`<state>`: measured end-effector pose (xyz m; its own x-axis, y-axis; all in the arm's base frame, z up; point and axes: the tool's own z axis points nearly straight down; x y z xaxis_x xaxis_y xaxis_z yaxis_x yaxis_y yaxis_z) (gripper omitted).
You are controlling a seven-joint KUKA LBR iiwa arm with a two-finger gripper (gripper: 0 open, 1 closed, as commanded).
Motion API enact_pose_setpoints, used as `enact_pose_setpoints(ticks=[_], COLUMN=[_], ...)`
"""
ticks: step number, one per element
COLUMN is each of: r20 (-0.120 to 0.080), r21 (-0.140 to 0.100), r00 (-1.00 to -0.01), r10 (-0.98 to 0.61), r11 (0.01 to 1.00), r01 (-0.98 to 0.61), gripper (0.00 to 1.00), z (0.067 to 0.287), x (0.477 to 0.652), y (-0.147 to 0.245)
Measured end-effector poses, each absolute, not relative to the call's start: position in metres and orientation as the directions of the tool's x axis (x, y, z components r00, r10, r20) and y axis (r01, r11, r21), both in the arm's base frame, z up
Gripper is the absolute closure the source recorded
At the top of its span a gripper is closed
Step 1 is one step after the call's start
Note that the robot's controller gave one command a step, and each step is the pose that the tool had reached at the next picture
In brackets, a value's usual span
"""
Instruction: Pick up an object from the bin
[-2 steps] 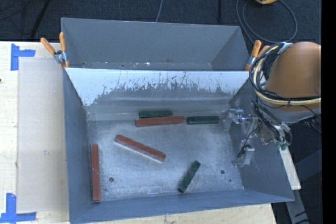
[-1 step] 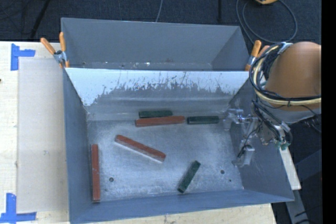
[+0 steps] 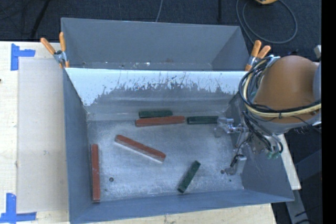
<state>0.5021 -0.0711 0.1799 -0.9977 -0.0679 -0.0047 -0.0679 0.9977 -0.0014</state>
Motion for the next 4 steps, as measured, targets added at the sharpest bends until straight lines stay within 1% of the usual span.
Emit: enact_pose_setpoints(ticks=[1, 2, 3, 4], r20=[-0.004, 0.001, 0.000, 0.001], r21=[-0.001, 0.001, 0.001, 0.001], r00=[-0.980, -0.969, -0.829, -0.829], r10=[-0.199, -0.245, -0.559, -0.560], r11=[0.980, 0.969, 0.829, 0.829], r01=[-0.199, -0.245, -0.559, -0.560], gripper=[0.00, 0.00, 1.00, 1.00], z=[0.123, 0.072, 0.069, 0.069], x=[0.499, 0.491, 0.486, 0.486], y=[-0.048, -0.026, 0.000, 0.000])
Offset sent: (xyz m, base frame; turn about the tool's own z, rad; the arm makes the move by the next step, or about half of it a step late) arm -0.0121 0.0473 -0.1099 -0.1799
